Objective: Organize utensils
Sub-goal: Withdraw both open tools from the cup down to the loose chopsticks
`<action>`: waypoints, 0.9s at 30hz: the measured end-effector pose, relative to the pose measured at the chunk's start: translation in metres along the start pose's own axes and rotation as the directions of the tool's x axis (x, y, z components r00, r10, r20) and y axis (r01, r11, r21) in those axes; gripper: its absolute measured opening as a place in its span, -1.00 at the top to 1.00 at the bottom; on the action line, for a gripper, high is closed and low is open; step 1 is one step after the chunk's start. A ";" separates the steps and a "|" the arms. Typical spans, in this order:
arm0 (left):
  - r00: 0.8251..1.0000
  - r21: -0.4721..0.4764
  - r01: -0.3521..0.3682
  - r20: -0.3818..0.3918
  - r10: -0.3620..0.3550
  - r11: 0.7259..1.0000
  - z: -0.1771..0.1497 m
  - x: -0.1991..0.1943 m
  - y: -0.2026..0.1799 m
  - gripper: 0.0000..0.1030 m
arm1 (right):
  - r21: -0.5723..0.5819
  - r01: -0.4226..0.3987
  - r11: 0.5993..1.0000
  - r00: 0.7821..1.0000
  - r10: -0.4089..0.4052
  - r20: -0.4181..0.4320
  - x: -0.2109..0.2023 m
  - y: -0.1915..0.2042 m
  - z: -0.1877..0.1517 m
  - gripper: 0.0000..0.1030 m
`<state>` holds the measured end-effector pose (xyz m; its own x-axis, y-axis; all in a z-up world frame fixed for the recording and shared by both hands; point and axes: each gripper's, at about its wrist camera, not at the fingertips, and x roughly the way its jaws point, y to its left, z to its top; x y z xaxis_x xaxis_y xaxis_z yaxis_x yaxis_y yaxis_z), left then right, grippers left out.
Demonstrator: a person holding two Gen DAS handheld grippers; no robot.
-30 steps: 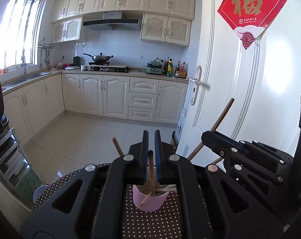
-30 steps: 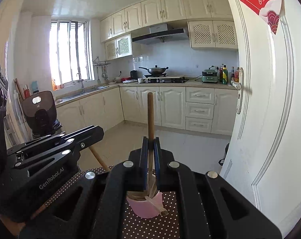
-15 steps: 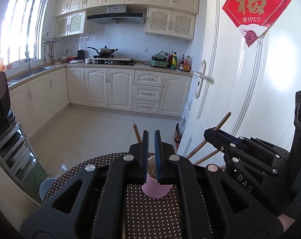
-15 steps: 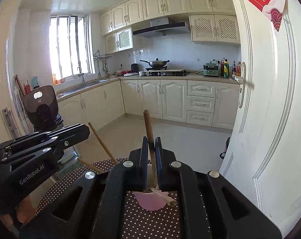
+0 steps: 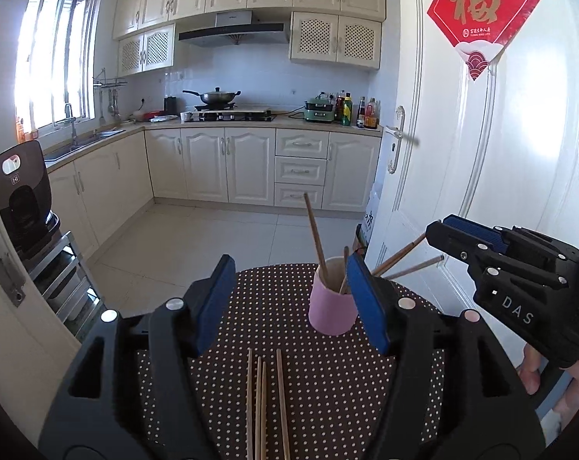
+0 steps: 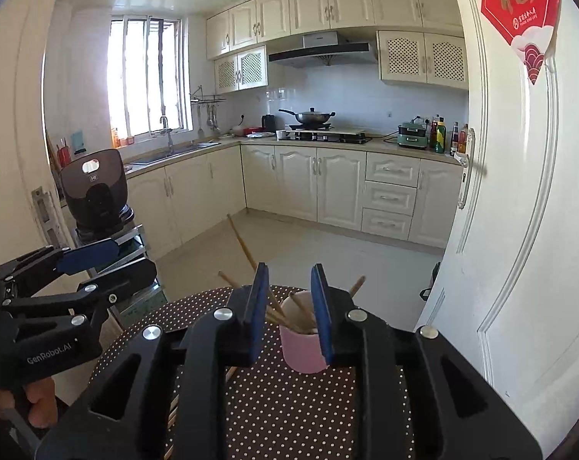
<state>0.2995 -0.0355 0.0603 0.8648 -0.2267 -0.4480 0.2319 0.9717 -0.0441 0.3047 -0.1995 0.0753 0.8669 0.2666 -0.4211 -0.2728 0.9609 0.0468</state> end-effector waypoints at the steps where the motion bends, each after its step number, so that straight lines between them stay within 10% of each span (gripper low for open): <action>1: 1.000 -0.004 0.001 -0.013 -0.001 1.000 -0.003 -0.004 0.004 -0.23 | -0.005 -0.008 1.000 1.000 0.008 -0.012 -0.003 0.005 -0.004 0.59; 9: 0.985 -0.008 0.009 -0.172 -0.011 1.000 -0.039 -0.012 0.030 -0.33 | -0.044 -0.085 0.995 0.990 0.079 -0.121 -0.001 0.044 -0.039 0.58; 15: 0.943 -0.002 0.003 -0.333 -0.004 1.000 -0.073 0.013 0.050 -0.33 | -0.070 -0.117 0.991 0.963 0.096 -0.252 0.028 0.074 -0.072 0.56; 27: 0.848 -0.154 -0.010 -0.525 -0.073 0.988 -0.118 0.082 0.104 -0.33 | 0.099 -0.113 0.989 0.840 0.148 -0.522 0.128 0.079 -0.127 0.53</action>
<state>0.3418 0.0549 -0.0863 0.4823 -0.2285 -0.8457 0.1516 0.9726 -0.1764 0.3410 -0.0988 -0.0894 0.4703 0.3277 -0.8194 -0.3267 0.9272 0.1833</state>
